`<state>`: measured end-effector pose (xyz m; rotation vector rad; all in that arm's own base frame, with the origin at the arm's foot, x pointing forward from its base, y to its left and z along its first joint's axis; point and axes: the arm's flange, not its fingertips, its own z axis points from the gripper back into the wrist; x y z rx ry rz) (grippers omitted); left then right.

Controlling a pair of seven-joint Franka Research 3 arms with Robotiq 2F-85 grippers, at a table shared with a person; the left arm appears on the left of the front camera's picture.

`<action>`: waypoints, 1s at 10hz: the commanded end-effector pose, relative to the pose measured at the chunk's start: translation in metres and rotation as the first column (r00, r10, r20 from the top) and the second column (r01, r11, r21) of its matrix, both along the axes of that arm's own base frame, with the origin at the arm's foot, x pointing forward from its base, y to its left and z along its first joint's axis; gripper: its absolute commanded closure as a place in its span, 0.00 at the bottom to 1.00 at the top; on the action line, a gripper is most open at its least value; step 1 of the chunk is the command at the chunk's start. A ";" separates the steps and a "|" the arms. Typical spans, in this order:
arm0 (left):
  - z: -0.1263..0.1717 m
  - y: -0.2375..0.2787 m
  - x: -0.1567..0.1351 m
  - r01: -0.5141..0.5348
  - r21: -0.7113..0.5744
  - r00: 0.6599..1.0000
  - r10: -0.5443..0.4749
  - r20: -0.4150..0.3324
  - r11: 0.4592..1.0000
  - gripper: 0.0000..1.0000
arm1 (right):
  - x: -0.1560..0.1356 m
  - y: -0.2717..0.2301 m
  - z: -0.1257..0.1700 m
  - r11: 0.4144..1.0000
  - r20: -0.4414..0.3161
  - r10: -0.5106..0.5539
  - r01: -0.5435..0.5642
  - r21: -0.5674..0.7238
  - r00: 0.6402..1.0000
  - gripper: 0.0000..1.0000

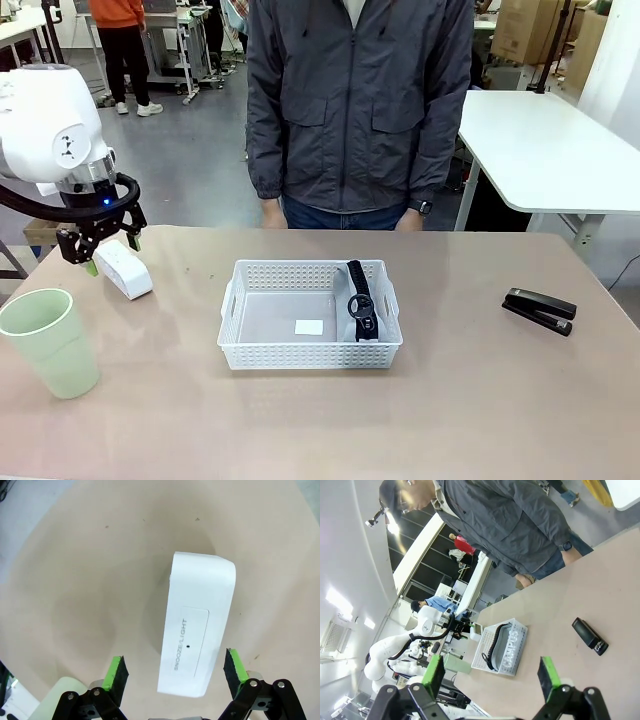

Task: Efficiently arrange items inside the basket to fit them all.
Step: Pick up the Digital clock and place it inside the Organizing basket.

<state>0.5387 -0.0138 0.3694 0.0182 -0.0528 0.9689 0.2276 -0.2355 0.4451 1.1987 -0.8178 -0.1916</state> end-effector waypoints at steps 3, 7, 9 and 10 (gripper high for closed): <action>-0.022 0.013 0.015 0.036 -0.055 0.999 -0.038 -0.039 0.998 0.00 | 0.003 -0.002 0.002 1.000 0.036 -0.003 0.003 -0.003 0.999 0.00; -0.033 0.014 0.018 0.092 -0.037 0.994 -0.093 -0.050 0.995 0.00 | 0.003 -0.002 0.002 1.000 0.036 -0.003 0.003 -0.003 0.999 0.00; -0.037 0.016 0.020 0.094 -0.040 0.994 -0.097 -0.055 0.995 0.00 | 0.003 -0.002 0.002 1.000 0.036 -0.003 0.003 -0.003 0.999 0.00; -0.040 0.016 0.021 0.096 -0.046 0.993 -0.099 -0.057 0.994 0.00 | 0.003 -0.002 0.002 1.000 0.036 -0.003 0.003 -0.003 0.999 0.00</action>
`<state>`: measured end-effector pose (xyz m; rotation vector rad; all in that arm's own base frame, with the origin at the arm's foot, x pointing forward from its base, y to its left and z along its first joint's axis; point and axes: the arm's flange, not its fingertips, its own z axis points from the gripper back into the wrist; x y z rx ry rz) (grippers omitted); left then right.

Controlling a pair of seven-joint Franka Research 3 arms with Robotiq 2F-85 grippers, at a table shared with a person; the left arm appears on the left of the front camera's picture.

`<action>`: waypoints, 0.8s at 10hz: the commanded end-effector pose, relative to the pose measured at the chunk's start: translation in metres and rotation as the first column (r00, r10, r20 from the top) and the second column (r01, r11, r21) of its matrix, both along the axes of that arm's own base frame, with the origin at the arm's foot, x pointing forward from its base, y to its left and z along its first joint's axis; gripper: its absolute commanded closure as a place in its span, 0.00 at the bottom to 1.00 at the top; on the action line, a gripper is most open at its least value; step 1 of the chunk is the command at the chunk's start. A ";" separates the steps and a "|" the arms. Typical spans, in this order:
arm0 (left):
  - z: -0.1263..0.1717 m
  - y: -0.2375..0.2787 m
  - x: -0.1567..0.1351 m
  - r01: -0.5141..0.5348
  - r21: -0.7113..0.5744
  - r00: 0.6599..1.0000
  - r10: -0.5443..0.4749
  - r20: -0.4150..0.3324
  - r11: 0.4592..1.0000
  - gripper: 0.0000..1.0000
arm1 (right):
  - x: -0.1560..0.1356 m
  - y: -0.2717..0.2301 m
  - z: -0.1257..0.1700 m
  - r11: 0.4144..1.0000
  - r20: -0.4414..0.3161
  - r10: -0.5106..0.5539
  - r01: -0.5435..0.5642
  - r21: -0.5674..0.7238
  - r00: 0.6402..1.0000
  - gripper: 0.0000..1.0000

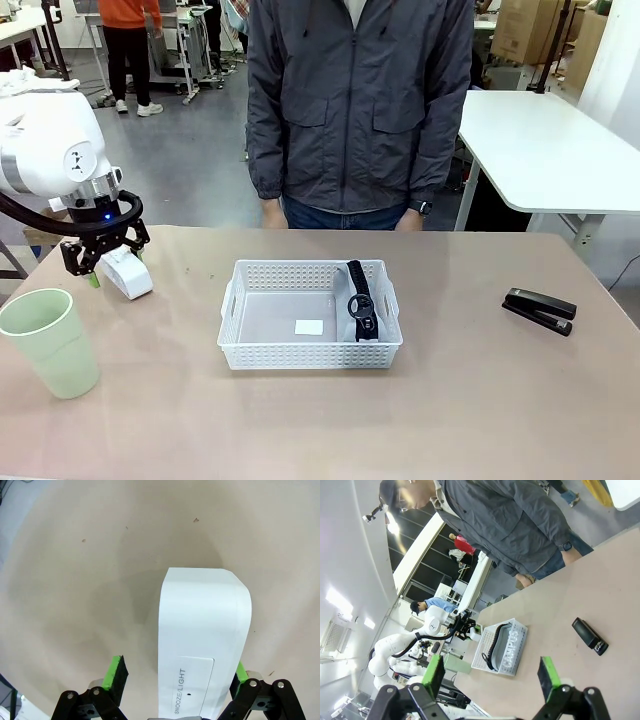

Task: Efficiently arrange items inside the basket to fit them all.
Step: Pick up the Digital clock and place it inside the Organizing basket.

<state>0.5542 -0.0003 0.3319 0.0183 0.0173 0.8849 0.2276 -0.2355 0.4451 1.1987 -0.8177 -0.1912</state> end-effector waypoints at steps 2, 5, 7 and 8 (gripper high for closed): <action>-0.007 0.003 0.007 0.019 0.024 1.000 -0.019 0.013 1.000 0.58 | 0.003 -0.002 0.002 1.000 0.036 -0.004 0.004 -0.003 0.999 0.00; -0.009 0.006 0.006 0.008 0.010 1.000 -0.009 0.021 1.000 1.00 | 0.003 -0.002 0.002 1.000 0.036 -0.004 0.004 -0.003 0.999 0.00; -0.009 0.010 0.006 0.002 -0.021 1.000 -0.001 0.029 1.000 0.84 | 0.003 -0.002 0.002 1.000 0.036 -0.004 0.004 -0.003 0.999 0.00; -0.009 0.013 0.005 0.004 -0.035 0.999 -0.003 0.036 0.999 0.95 | 0.003 -0.002 0.002 1.000 0.036 -0.004 0.004 -0.003 0.999 0.00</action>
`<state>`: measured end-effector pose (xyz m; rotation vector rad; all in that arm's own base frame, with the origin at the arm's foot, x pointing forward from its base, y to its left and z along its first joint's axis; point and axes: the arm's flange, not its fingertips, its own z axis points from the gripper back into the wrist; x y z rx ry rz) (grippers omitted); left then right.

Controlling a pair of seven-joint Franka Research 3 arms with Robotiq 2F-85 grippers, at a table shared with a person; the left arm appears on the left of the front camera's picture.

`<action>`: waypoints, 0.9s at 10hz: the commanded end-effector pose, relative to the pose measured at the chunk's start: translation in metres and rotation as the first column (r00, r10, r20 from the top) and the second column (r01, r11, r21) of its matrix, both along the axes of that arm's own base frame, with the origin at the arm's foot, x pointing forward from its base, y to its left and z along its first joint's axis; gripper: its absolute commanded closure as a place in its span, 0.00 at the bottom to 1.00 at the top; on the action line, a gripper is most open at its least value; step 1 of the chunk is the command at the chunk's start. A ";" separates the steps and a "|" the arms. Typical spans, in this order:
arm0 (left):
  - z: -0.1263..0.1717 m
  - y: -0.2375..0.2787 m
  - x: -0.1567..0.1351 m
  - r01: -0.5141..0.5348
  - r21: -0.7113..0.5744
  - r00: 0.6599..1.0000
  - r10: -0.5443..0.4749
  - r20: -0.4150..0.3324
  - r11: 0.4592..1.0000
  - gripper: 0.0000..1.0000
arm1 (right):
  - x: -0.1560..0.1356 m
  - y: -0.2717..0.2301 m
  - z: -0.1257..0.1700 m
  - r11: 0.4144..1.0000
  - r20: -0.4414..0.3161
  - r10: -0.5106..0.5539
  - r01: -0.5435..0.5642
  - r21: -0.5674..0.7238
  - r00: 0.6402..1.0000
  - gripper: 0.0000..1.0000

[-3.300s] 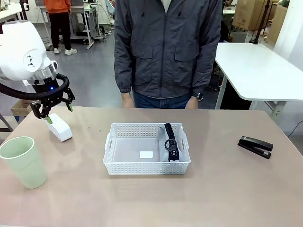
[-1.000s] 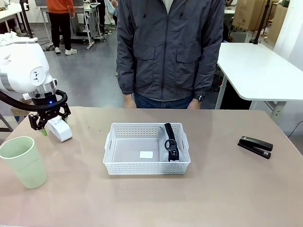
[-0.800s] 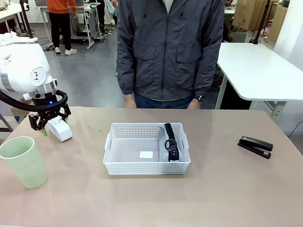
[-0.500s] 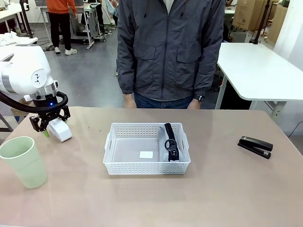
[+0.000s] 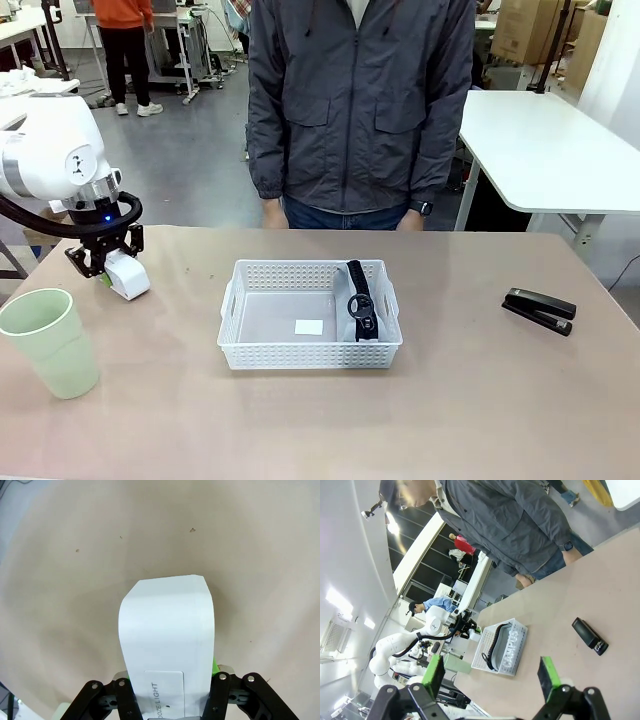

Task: Efficiently arrange items inside the basket to fit them all.
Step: Pick up the Digital clock and place it inside the Organizing basket.

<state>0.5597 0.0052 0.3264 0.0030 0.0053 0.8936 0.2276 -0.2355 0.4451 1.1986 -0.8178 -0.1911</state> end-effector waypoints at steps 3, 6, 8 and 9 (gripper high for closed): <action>0.006 0.014 -0.002 -0.010 -0.144 1.000 0.014 0.026 0.990 1.00 | 0.003 -0.002 0.002 1.000 0.036 -0.004 0.004 -0.003 0.999 0.00; 0.091 0.025 -0.035 0.229 -0.241 0.970 -0.202 0.132 0.943 1.00 | 0.003 -0.002 0.002 1.000 0.036 -0.004 0.004 -0.003 0.999 0.00; 0.159 0.024 -0.060 0.531 -0.238 0.838 -0.464 0.287 0.813 1.00 | 0.003 -0.002 0.002 1.000 0.036 -0.004 0.004 -0.003 0.999 0.00; 0.182 0.023 -0.069 0.650 -0.206 0.746 -0.563 0.355 0.732 1.00 | 0.003 -0.002 0.002 1.000 0.036 -0.004 0.004 -0.003 0.999 0.00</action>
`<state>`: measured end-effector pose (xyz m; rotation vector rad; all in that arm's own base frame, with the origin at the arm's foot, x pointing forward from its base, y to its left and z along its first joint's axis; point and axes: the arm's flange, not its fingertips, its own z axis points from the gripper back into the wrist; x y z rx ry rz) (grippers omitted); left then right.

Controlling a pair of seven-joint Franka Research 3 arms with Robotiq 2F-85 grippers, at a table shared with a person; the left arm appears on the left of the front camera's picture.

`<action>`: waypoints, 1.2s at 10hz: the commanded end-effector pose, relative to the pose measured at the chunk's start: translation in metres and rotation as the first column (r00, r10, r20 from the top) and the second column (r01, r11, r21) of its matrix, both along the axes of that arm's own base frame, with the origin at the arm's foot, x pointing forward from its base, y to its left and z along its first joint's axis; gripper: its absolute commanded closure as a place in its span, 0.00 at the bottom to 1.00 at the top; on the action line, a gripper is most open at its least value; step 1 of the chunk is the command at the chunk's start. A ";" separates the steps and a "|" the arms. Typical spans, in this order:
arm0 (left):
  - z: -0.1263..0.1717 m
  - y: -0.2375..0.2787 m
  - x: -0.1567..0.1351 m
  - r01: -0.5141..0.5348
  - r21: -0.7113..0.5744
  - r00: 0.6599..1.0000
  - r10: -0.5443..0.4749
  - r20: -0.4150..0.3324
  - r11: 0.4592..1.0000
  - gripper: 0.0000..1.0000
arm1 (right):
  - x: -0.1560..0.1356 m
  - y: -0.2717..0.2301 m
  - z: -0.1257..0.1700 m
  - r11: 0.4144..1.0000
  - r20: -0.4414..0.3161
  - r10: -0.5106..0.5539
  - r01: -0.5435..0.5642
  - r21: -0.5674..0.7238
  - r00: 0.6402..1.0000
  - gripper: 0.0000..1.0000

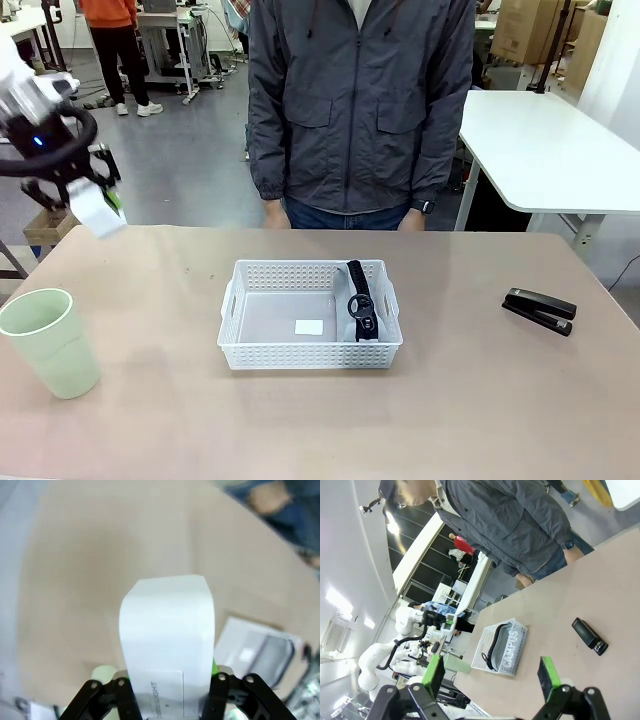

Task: Efficiently arrange items inside the basket to fit them all.
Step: Pick up the Digital clock and place it inside the Organizing basket.

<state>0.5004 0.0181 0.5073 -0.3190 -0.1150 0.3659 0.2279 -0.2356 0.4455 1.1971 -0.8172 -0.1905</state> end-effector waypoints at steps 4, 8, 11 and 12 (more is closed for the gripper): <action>0.026 -0.001 -0.058 0.725 -0.011 0.667 -0.699 0.257 0.688 1.00 | 0.003 -0.002 0.001 1.000 0.036 -0.004 0.004 -0.001 0.999 0.00; 0.021 -0.021 -0.063 0.740 0.047 0.640 -0.724 0.257 0.671 0.81 | 0.003 -0.002 0.001 1.000 0.036 -0.004 0.004 -0.001 0.999 0.00; 0.021 -0.021 -0.063 0.740 0.047 0.640 -0.724 0.257 0.671 0.81 | 0.003 -0.002 0.001 1.000 0.036 -0.004 0.004 -0.001 0.999 0.00; 0.021 -0.021 -0.063 0.740 0.047 0.640 -0.724 0.257 0.671 0.81 | 0.003 -0.002 0.001 1.000 0.036 -0.004 0.004 -0.001 0.999 0.00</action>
